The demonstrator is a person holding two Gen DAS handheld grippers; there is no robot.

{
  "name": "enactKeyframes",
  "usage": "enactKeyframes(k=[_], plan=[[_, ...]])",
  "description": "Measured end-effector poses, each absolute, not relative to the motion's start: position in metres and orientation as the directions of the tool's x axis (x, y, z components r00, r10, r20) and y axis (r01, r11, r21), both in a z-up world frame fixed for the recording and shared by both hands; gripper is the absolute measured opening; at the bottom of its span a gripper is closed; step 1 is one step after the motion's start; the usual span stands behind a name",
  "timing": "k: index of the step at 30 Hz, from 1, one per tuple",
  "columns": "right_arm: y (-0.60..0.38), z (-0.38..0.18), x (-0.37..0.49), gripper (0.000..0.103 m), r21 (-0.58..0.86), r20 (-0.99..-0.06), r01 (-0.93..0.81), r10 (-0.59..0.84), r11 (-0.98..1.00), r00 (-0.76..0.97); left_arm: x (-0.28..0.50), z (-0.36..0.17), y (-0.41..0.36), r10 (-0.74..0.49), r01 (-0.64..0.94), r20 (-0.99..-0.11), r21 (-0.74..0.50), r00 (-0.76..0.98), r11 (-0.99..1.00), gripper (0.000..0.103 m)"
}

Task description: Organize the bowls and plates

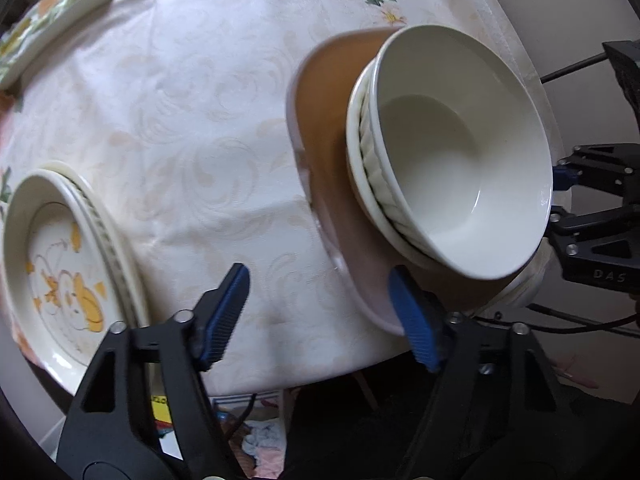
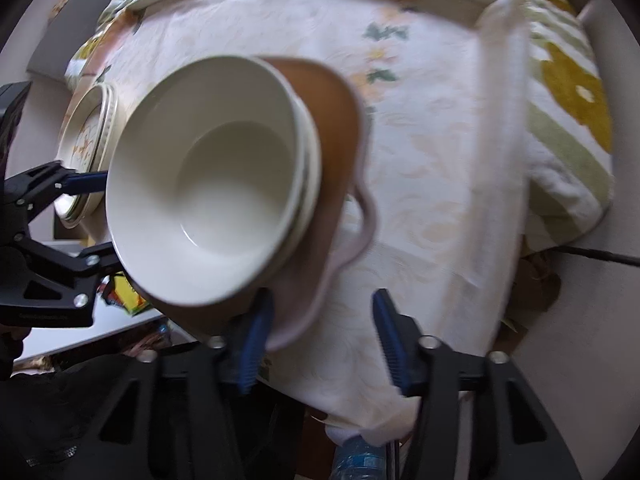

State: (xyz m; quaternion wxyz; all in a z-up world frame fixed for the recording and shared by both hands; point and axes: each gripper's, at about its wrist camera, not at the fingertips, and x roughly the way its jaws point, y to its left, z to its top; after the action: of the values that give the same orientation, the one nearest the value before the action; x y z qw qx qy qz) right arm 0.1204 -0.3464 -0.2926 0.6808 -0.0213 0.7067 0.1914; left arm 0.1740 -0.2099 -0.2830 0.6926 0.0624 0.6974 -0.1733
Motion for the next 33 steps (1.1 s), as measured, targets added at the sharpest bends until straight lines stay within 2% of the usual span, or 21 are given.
enactKeyframes(k=[3,5,7,10,12,14,24,33], plan=[[-0.342,-0.303,0.123,0.033,0.267,-0.964,-0.309,0.251,0.913,-0.093,0.174,-0.291,-0.217,-0.164,0.329,-0.985,-0.171,-0.048,0.929,0.053],[-0.341,-0.307,0.122,0.030,0.289,-0.957,-0.308,0.272,0.906,-0.099,0.174,-0.294,-0.221,-0.180,0.321,-0.982,-0.186,-0.050,0.928,0.038],[-0.340,-0.310,0.121,0.030,0.290,-0.957,-0.309,0.274,0.906,-0.093,0.173,-0.297,-0.226,-0.176,0.328,-0.984,-0.178,-0.038,0.928,0.034],[-0.338,-0.310,0.117,0.022,0.314,-0.949,-0.316,0.303,0.895,-0.083,0.169,-0.301,-0.232,-0.163,0.338,-0.986,-0.161,-0.021,0.927,0.033],[-0.336,-0.309,0.114,0.021,0.305,-0.952,-0.334,0.299,0.892,-0.070,0.167,-0.301,-0.236,-0.157,0.351,-0.988,-0.148,-0.003,0.925,0.033],[-0.336,-0.309,0.114,0.021,0.303,-0.952,-0.338,0.301,0.891,-0.060,0.165,-0.300,-0.240,-0.165,0.360,-0.986,-0.150,0.011,0.921,0.022],[-0.339,-0.302,0.106,0.021,0.242,-0.962,-0.392,0.271,0.888,0.021,0.152,-0.297,-0.261,-0.153,0.410,-0.986,-0.115,0.062,0.905,0.019],[-0.344,-0.286,0.103,0.021,0.209,-0.959,-0.400,0.267,0.892,0.093,0.141,-0.268,-0.259,-0.154,0.421,-0.977,-0.078,0.150,0.904,0.019]])
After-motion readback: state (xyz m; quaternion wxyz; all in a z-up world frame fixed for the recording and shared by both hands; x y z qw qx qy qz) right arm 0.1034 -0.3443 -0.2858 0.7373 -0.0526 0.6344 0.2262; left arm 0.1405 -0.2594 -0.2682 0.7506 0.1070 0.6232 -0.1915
